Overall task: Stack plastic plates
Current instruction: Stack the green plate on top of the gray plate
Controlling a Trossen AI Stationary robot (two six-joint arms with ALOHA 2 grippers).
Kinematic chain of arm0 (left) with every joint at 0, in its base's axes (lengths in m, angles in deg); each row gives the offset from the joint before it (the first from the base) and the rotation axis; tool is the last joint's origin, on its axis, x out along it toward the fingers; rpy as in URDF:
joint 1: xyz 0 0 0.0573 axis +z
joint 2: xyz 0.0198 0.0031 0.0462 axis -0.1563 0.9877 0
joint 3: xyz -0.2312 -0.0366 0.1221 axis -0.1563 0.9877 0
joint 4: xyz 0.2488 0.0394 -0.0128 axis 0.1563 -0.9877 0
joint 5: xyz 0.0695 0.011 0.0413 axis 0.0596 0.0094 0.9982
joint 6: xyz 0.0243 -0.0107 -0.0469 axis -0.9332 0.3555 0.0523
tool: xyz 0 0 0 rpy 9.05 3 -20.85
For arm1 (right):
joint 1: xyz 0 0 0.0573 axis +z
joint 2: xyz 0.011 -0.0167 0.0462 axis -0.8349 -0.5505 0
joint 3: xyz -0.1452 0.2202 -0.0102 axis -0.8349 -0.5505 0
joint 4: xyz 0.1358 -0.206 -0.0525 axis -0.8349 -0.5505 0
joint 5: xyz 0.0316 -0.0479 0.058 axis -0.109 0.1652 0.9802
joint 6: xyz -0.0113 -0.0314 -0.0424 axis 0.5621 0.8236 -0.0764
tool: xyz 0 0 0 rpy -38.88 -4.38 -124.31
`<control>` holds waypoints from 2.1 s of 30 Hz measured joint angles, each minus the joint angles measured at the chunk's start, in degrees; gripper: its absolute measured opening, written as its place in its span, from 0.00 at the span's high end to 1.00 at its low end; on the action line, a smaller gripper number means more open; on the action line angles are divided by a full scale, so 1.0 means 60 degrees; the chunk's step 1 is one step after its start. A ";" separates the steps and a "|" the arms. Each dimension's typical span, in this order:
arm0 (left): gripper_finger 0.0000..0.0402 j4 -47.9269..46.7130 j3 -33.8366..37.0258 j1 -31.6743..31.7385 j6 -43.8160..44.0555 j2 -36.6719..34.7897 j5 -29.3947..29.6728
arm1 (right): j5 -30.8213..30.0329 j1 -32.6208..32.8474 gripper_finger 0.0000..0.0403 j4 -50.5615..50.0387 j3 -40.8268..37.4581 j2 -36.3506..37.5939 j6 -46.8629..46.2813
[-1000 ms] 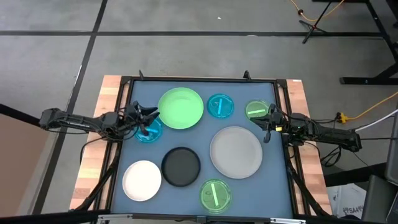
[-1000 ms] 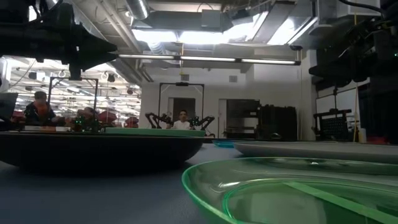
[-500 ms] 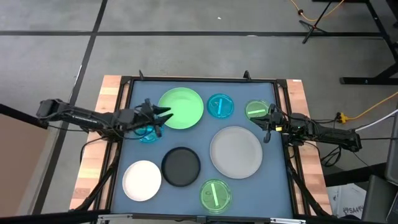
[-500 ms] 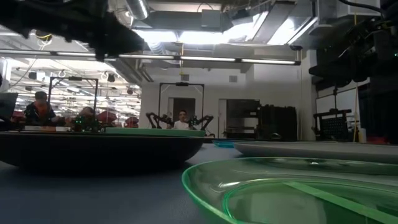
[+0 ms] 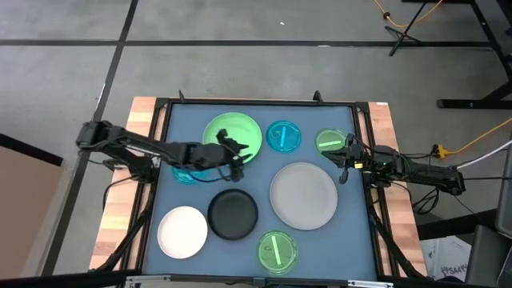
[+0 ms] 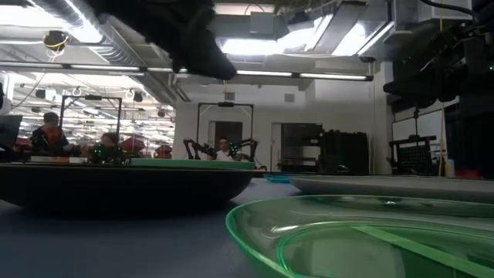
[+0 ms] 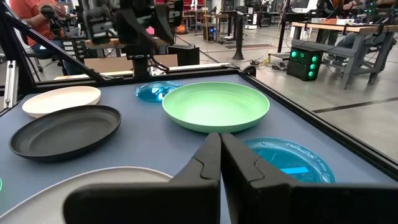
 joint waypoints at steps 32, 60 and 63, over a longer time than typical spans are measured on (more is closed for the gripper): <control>0.65 -0.6448 -0.2140 0.0099 0.2045 0.2709 -0.0541 | 0.0004 0.0000 1.00 -0.0030 0.0004 0.0001 0.0000; 0.79 -0.5914 -0.1297 0.0669 0.1338 0.2708 -0.1252 | 0.0000 0.0000 1.00 -0.0038 0.0004 -0.0002 0.0004; 0.84 -0.5914 -0.1297 0.0680 0.1262 0.2708 -0.1440 | 0.0000 0.0000 1.00 -0.0038 0.0004 -0.0002 0.0004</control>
